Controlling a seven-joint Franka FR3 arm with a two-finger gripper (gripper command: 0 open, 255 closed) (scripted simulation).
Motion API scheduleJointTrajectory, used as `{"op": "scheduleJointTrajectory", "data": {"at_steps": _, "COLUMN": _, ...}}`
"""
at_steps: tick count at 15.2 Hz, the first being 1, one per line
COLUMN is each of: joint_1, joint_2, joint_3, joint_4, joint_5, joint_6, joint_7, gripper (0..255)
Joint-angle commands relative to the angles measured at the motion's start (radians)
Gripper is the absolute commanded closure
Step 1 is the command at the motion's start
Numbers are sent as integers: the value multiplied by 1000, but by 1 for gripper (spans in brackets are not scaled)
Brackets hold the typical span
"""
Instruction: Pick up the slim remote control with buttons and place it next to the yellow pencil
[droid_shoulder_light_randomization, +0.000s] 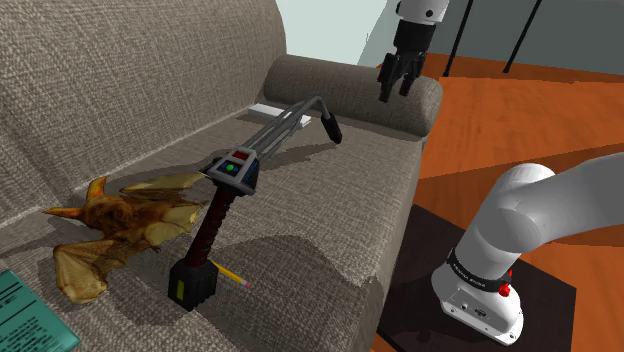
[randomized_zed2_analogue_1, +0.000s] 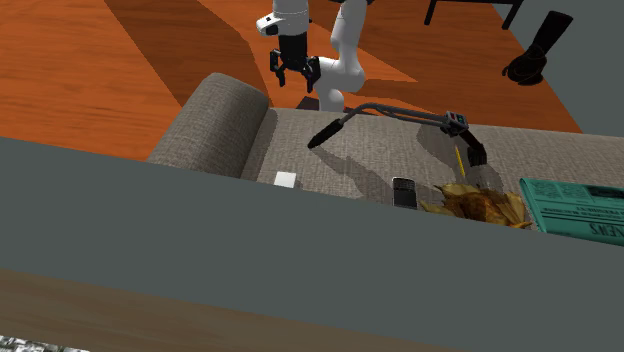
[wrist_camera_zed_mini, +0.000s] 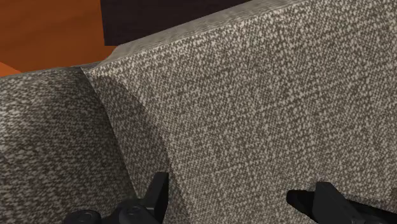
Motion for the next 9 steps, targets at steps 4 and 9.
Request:
{"op": "scheduleJointTrajectory", "data": {"at_steps": 4, "joint_1": 11, "joint_2": 114, "joint_3": 15, "joint_4": 54, "joint_5": 7, "joint_6": 54, "joint_7": 5, "gripper": 0}}
{"op": "scheduleJointTrajectory", "data": {"at_steps": 9, "joint_1": 27, "joint_2": 308, "joint_3": 40, "joint_4": 169, "joint_5": 13, "joint_6": 122, "joint_7": 13, "gripper": 0}}
